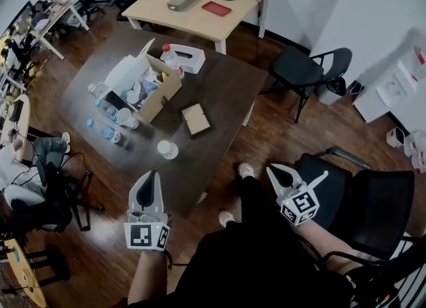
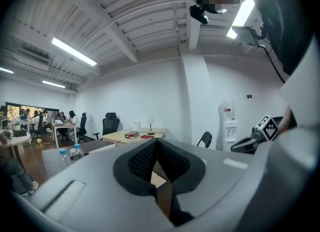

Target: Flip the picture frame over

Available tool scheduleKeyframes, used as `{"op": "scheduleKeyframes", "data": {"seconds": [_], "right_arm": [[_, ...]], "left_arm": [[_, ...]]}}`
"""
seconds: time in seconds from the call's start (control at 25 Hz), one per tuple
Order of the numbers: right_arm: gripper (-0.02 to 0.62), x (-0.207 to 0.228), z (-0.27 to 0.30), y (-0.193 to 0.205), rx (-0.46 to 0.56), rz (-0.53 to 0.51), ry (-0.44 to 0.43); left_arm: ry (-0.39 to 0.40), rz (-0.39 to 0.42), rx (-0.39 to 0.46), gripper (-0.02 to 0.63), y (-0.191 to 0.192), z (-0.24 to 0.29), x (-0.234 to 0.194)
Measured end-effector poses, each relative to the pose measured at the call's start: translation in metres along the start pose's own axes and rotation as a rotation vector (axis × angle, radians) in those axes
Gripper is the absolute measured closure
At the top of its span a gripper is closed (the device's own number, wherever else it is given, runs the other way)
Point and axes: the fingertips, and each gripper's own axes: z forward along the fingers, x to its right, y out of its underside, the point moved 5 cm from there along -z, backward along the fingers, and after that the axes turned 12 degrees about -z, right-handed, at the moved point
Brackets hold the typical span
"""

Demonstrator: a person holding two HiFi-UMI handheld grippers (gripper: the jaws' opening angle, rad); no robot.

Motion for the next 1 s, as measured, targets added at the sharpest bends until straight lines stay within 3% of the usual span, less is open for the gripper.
{"op": "scheduleKeyframes", "data": {"seconds": [0.24,0.4,0.76,1.0], "right_arm": [[0.592,0.040,0.046,-0.006,-0.004,0.005,-0.055],[0.592,0.064,0.094,-0.027,0.024,-0.024,-0.141],[0.592,0.128,0.177,-0.057,0.022,-0.044,-0.296],[0.592,0.150,0.222,-0.062,0.003,-0.046,-0.428]], "left_arm": [[-0.082,-0.035,-0.018,0.606,0.005,0.022,-0.013],[-0.147,-0.038,-0.029,0.606,0.001,0.050,-0.023],[-0.261,-0.024,0.012,0.606,-0.040,0.133,-0.023],[-0.416,-0.046,0.003,0.606,-0.049,0.151,-0.030]]}}
